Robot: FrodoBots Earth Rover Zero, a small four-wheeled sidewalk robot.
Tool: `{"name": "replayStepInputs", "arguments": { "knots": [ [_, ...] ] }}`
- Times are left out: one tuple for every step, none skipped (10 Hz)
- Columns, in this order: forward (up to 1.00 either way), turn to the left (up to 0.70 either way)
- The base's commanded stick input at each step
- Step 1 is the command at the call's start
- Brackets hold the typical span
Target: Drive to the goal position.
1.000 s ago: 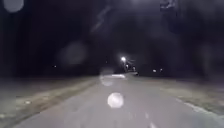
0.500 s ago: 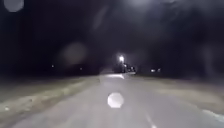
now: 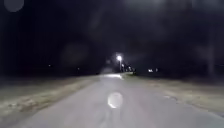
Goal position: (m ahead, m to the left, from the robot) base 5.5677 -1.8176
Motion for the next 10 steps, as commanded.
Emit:
{"name": "replayStepInputs", "arguments": {
  "knots": [
    [1.0,0.0],
    [1.0,0.0],
    [1.0,0.0],
    [1.0,0.0],
    [1.0,0.0],
    [1.0,0.0],
    [1.0,0.0],
    [1.0,0.0],
    [1.0,0.0],
    [1.0,0.0]
  ]
}}
